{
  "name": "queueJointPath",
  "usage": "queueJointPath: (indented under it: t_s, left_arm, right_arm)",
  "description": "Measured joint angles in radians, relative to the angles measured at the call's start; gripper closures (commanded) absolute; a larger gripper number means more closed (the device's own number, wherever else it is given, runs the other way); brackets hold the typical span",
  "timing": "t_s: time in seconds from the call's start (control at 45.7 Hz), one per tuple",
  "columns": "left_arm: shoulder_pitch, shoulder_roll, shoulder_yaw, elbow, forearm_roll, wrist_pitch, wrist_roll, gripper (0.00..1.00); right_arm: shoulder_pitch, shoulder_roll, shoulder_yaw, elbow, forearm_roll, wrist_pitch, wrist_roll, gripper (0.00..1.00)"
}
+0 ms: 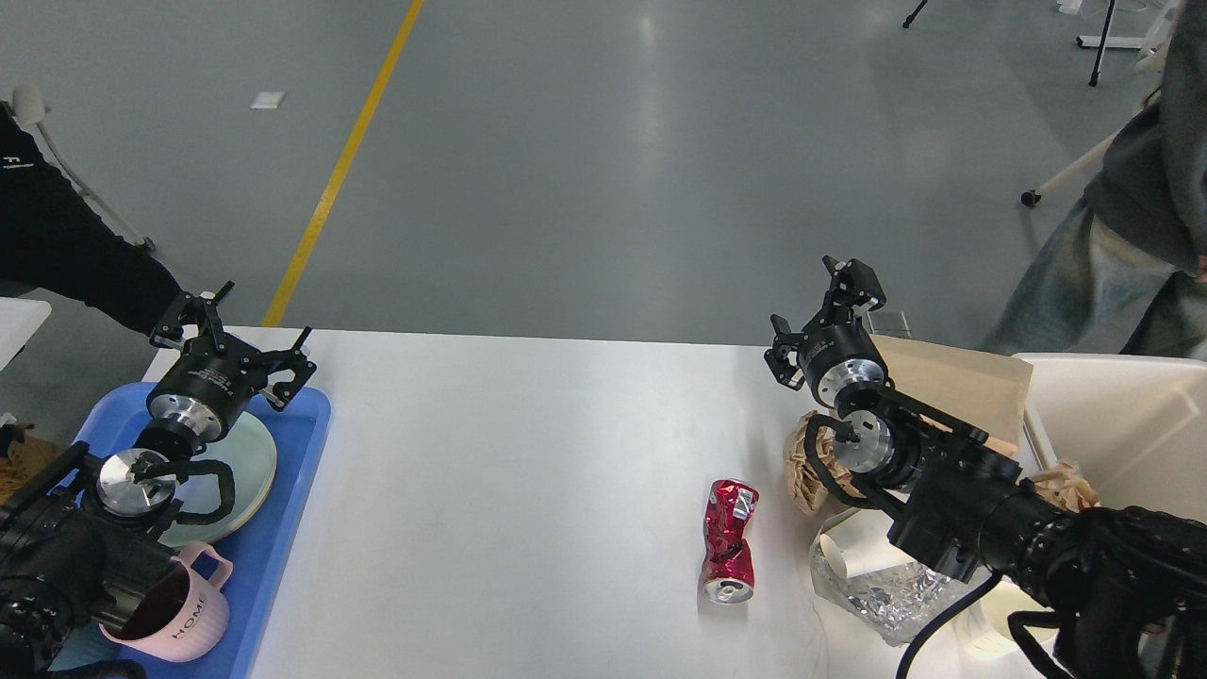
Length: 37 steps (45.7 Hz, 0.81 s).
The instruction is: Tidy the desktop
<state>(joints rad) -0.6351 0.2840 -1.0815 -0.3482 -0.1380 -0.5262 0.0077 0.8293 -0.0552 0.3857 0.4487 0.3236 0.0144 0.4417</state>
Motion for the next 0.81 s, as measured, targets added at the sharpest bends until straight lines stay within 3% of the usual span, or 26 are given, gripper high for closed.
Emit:
queueJointPath:
  t_s: [0.81]
  left_arm:
    - [0.000,0.000,-0.002,0.000,0.000,0.000,0.000,0.03]
  right_arm:
    - [0.034,-0.070,0.003,-0.004,0.000,0.015,-0.003,0.00]
